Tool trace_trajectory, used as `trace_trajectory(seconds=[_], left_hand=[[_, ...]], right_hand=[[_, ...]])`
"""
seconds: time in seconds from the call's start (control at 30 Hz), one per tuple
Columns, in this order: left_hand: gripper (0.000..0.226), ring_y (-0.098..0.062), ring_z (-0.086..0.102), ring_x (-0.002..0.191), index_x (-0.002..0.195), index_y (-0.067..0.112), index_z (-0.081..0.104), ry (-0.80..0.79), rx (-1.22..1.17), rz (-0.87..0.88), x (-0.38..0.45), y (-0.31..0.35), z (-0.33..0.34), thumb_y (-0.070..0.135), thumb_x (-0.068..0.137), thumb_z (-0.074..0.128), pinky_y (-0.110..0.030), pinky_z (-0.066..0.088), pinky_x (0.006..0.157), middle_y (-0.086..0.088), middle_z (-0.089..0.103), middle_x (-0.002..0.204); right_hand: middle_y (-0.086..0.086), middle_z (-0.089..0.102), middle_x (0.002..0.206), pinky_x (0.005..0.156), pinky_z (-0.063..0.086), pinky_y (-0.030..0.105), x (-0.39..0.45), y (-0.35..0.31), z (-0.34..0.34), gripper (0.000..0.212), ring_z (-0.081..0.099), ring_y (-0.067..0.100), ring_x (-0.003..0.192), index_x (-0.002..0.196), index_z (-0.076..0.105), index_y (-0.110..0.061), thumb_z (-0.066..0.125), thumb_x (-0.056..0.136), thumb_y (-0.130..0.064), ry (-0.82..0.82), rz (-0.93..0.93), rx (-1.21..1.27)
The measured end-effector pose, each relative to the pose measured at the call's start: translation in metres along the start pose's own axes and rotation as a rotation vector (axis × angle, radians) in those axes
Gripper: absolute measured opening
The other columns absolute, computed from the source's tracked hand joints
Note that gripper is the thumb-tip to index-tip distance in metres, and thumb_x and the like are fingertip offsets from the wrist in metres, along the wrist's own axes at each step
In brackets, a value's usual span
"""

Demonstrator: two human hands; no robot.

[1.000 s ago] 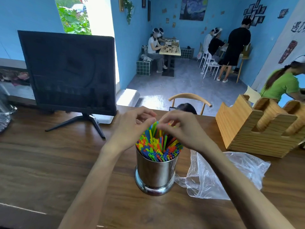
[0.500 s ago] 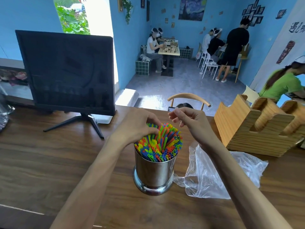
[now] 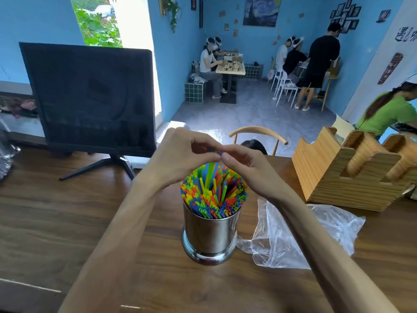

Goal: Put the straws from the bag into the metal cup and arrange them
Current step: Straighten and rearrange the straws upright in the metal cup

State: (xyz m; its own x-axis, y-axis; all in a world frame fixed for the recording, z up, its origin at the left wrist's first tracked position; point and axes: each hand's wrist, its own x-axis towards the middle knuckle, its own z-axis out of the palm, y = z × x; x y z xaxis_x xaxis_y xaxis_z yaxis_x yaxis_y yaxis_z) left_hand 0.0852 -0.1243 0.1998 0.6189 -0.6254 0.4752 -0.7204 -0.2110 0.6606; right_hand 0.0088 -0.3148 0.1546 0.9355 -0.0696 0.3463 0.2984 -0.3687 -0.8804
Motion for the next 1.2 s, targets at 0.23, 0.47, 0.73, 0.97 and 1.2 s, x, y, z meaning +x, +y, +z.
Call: trace_trajectory(seconds=[0.23,0.47,0.73,0.97,1.2], left_hand=[[0.025,-0.003,0.075,0.077,0.097,0.03,0.078,0.202,-0.159,0.036,0.014,0.019,-0.024,0.012,0.081,0.083,-0.016,0.055,0.074,0.02,0.077,0.086],[0.022,-0.01,0.075,0.082,0.099,0.023,0.077,0.55,-0.397,0.085,0.014,0.022,-0.044,0.007,0.085,0.079,-0.024,0.059,0.075,0.011,0.078,0.086],[0.015,-0.013,0.072,0.08,0.095,0.014,0.071,0.617,-0.645,-0.137,-0.014,-0.017,-0.028,0.001,0.087,0.074,-0.022,0.059,0.072,-0.009,0.073,0.089],[0.015,-0.011,0.073,0.073,0.089,0.008,0.072,0.572,-0.731,-0.268,-0.035,-0.027,0.001,-0.004,0.081,0.074,-0.017,0.058,0.064,0.0,0.076,0.077],[0.017,-0.012,0.074,0.076,0.087,0.01,0.073,0.572,-0.761,-0.281,-0.046,-0.02,0.026,-0.005,0.08,0.074,-0.021,0.06,0.068,0.002,0.077,0.078]], right_hand=[[0.007,0.075,0.118,0.105,0.051,0.031,0.008,-0.006,0.012,0.031,0.068,0.016,0.118,0.126,0.066,-0.003,0.048,0.108,-0.021,-0.124,-0.005,-0.015],[0.007,0.075,0.09,0.094,0.053,0.035,0.01,-0.001,0.002,0.026,0.07,0.017,0.092,0.109,0.069,-0.001,0.051,0.106,-0.021,-0.042,-0.012,-0.022],[0.006,0.079,0.087,0.045,0.049,0.016,0.001,-0.002,-0.013,0.019,0.073,0.012,0.061,0.103,0.071,-0.011,0.065,0.089,-0.022,0.277,0.181,0.484],[0.006,0.079,0.091,0.067,0.059,0.017,0.008,-0.019,-0.017,0.013,0.077,0.015,0.081,0.105,0.07,-0.004,0.063,0.095,-0.009,0.389,0.256,0.81],[0.009,0.079,0.093,0.079,0.062,0.022,0.014,-0.026,0.006,0.023,0.077,0.015,0.084,0.074,0.081,-0.011,0.068,0.092,-0.01,0.374,0.338,0.87]])
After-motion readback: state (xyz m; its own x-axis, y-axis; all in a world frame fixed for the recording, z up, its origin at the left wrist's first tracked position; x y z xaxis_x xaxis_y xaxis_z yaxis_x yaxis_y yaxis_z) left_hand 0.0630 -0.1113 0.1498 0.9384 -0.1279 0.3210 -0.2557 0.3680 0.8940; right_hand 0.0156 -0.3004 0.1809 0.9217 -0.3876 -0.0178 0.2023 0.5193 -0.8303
